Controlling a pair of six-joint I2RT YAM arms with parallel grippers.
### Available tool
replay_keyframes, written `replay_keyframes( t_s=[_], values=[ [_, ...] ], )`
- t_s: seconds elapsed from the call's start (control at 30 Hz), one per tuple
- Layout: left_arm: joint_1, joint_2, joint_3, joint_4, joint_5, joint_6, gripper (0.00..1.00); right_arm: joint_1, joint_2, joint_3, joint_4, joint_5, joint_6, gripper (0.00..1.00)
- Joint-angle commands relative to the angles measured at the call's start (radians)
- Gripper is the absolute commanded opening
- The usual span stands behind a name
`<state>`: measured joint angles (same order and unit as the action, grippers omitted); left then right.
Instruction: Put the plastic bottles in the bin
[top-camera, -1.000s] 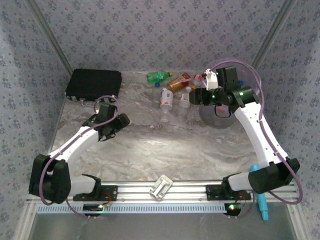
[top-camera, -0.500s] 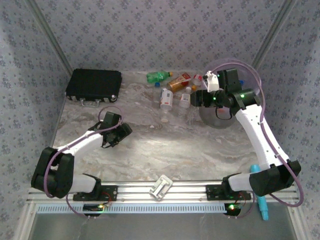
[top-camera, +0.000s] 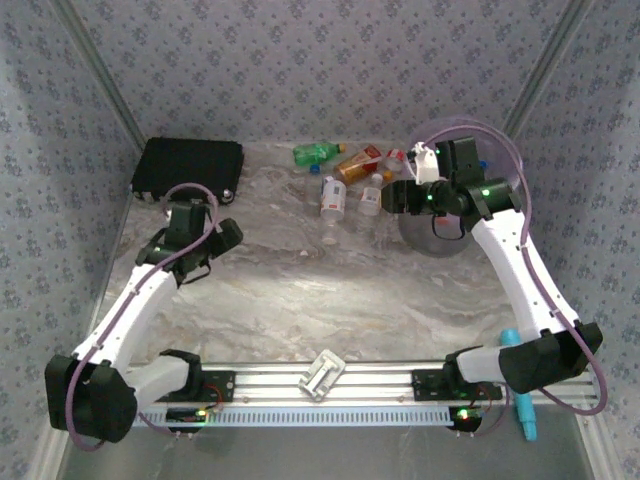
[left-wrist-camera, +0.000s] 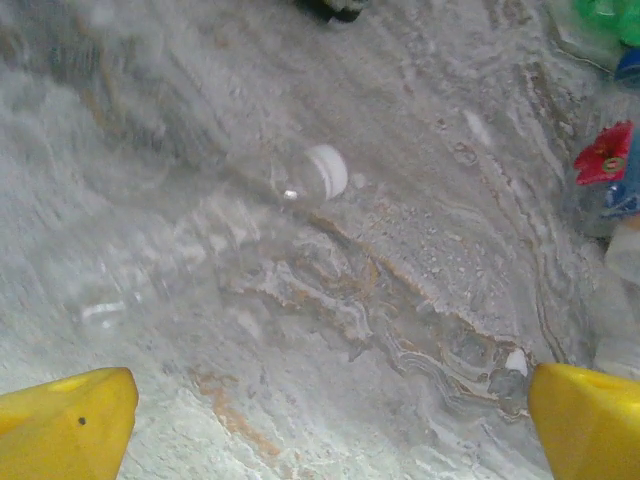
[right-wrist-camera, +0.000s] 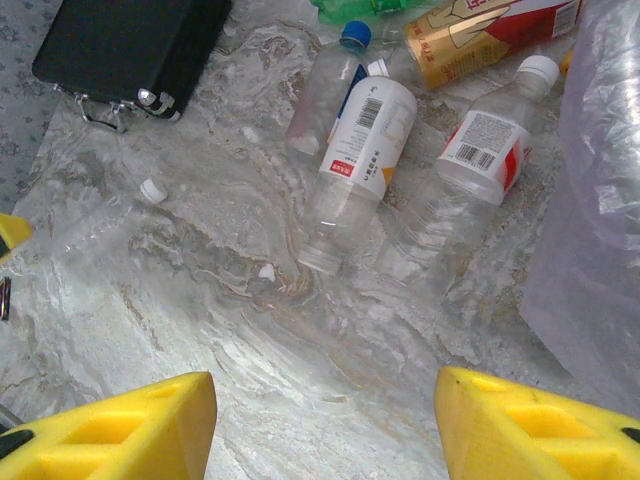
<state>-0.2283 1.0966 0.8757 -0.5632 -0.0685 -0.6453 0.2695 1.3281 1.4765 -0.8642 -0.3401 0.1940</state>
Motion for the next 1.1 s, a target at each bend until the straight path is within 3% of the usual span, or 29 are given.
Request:
replay_keyframes(
  t_s=[0.0, 0.17, 0.33, 0.67, 0.83, 0.97, 1.07],
  values=[
    [0.054, 0.102, 0.098, -0.109, -0.019, 0.27, 1.0, -0.006, -0.022, -0.014, 0.0, -0.007, 0.004, 0.61],
    [0.129, 0.317, 0.175, -0.08, 0.052, 0.407, 1.0, -0.005, -0.038, -0.016, -0.008, -0.005, 0.004, 0.61],
    [0.142, 0.477, 0.248, -0.104, 0.106, 0.502, 1.0, -0.023, -0.07, -0.017, -0.041, 0.024, 0.002, 0.61],
    [0.14, 0.584, 0.246, -0.158, 0.099, 0.494, 1.0, -0.049, -0.064, -0.03, -0.013, -0.004, 0.01, 0.61],
    [0.131, 0.595, 0.215, -0.149, 0.079, 0.447, 0.92, -0.048, -0.061, -0.023, -0.016, 0.0, 0.01, 0.61],
    [0.122, 0.611, 0.203, -0.139, 0.06, 0.424, 0.73, -0.048, -0.062, -0.016, -0.02, -0.001, 0.012, 0.61],
    [0.113, 0.618, 0.202, -0.142, 0.039, 0.415, 0.66, -0.048, -0.062, -0.009, -0.027, 0.003, 0.012, 0.61]
  ],
)
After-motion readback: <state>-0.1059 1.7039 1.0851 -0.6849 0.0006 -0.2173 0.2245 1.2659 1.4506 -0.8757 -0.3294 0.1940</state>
